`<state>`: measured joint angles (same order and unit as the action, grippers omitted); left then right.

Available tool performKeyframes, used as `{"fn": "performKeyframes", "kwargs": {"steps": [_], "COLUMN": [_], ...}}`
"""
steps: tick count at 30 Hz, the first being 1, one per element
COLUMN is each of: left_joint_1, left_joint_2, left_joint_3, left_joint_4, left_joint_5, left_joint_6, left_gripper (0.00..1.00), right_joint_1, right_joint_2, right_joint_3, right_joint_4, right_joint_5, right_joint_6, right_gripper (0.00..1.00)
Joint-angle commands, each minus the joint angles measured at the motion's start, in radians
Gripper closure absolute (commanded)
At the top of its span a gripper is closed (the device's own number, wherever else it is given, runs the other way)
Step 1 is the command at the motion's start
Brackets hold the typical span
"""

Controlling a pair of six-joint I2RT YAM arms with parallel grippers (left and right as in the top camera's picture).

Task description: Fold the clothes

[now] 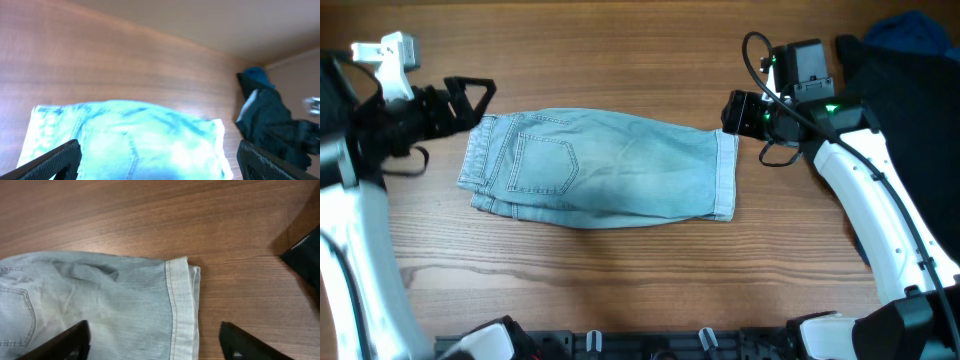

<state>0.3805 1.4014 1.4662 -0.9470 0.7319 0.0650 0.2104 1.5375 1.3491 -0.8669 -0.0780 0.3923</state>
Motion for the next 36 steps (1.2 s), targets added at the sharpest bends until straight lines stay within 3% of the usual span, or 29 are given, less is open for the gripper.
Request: {"fn": "performKeyframes", "kwargs": {"steps": [1,7,12,17,23,26,31,36], "left_joint_1": [0.042,0.068,0.067,0.096,0.137,0.137,0.14,0.168], "left_joint_2": [0.07,0.115,0.189,0.277,0.359,0.362,0.381,0.487], "left_joint_3": [0.038,0.038,0.037,0.037,0.037,0.037,0.037,0.037], "left_joint_4": [-0.02,-0.143,-0.263,-0.311,-0.401,-0.396,-0.327,-0.298], "left_joint_5": [-0.007,-0.122,-0.131,-0.33,-0.258,-0.266,-0.454,-0.386], "left_joint_6": [0.032,0.032,0.033,-0.074,0.028,0.033,0.032,0.036], "left_gripper": [0.0,0.0,0.0,0.0,0.0,0.0,0.0,0.0], "right_joint_1": [-0.002,-0.002,-0.002,-0.002,-0.002,-0.002,-0.002,-0.002], "right_joint_2": [-0.019,-0.019,-0.019,-0.019,-0.019,-0.019,-0.019,-0.019], "right_joint_3": [0.008,0.008,0.008,0.008,0.008,0.008,0.008,0.008], "right_joint_4": [0.018,0.023,0.068,0.1,0.092,0.094,0.101,0.111], "right_joint_5": [-0.017,-0.017,-0.017,-0.017,-0.029,-0.028,-0.028,-0.029], "right_joint_6": [0.007,0.007,0.007,0.053,0.057,0.081,0.082,0.088], "right_gripper": [0.12,0.11,0.11,0.11,0.12,0.12,0.12,0.12]}}
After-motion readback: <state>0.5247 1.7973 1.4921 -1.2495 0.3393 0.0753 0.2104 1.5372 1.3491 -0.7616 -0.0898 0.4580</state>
